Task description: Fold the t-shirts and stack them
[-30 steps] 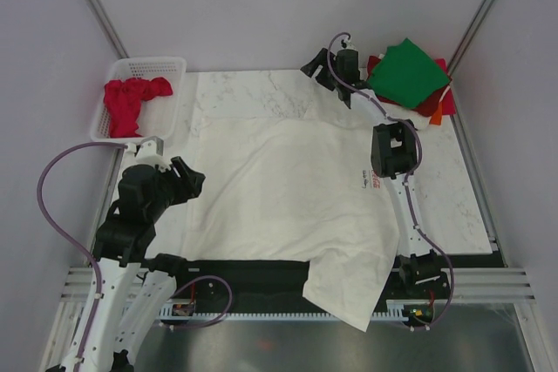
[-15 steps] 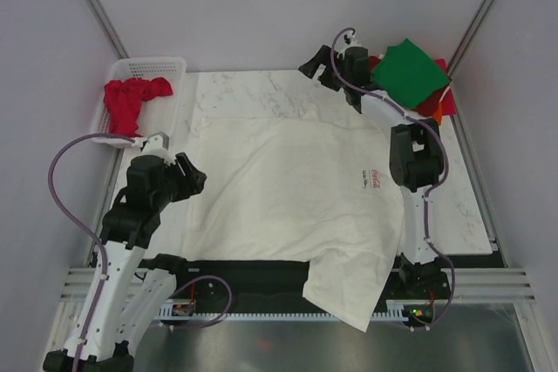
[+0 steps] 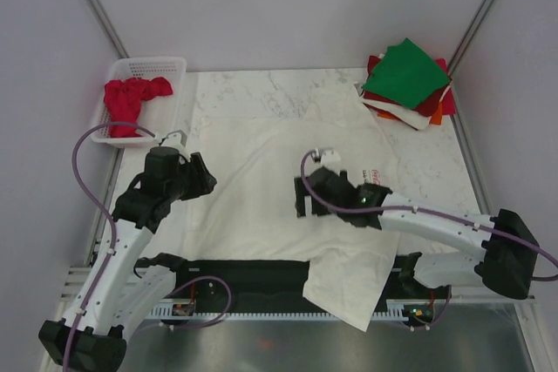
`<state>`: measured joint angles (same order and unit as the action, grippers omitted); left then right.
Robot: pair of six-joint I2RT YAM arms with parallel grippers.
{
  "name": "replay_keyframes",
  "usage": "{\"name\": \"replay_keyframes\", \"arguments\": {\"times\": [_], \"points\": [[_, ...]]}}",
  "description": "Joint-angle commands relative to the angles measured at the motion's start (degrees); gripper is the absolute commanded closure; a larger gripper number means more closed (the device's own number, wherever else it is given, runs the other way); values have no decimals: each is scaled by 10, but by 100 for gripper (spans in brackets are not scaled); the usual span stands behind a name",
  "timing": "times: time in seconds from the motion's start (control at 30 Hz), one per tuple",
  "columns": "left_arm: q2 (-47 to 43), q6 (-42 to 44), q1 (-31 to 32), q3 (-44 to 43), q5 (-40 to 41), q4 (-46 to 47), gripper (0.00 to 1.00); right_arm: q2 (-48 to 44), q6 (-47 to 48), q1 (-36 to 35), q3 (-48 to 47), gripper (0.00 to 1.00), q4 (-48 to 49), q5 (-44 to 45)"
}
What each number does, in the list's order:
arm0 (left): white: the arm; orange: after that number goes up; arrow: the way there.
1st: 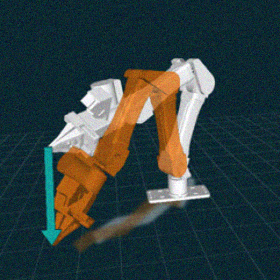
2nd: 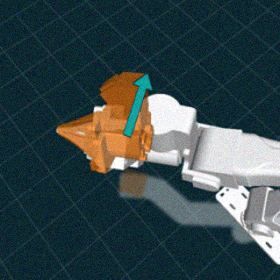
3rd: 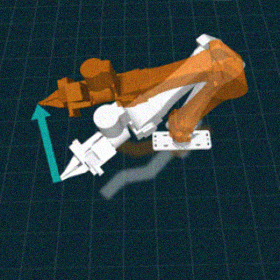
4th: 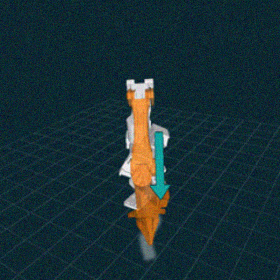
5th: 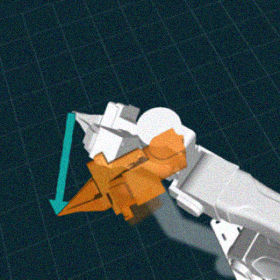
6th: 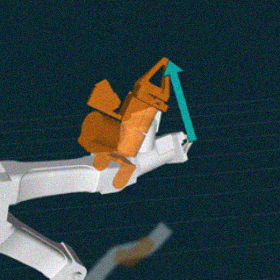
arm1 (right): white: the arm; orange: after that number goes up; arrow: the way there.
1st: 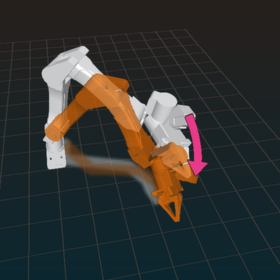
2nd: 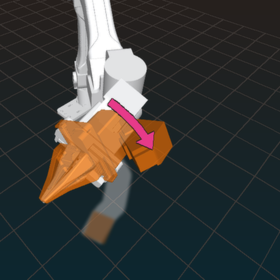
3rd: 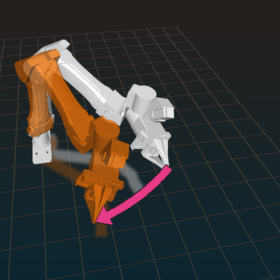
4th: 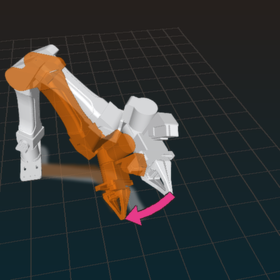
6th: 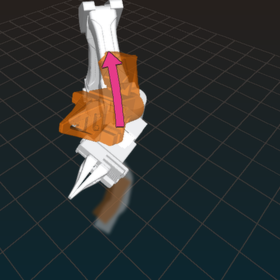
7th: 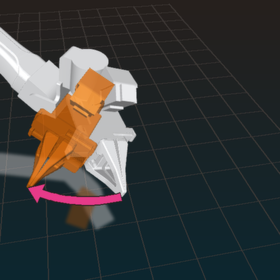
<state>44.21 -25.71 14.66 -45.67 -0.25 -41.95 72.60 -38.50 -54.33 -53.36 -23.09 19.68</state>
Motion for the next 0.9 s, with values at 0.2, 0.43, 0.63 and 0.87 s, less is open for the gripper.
{"name": "replay_keyframes", "arguments": {"times": [0.2, 0.43, 0.63, 0.87], "points": [[-19, -11, 4, -9, 2, -1, 40, -204, -405, -301, 132, 4, -387, 31], [-30, -12, 5, -8, 1, -1, 40, -177, -364, -481, 101, 5, -401, -61], [-44, -14, 13, -7, 22, -1, 40, -203, -329, -493, 165, 16, -385, -53], [-44, -15, 16, -7, 28, -1, 41, -126, -289, -498, 206, 18, -244, -64]]}}
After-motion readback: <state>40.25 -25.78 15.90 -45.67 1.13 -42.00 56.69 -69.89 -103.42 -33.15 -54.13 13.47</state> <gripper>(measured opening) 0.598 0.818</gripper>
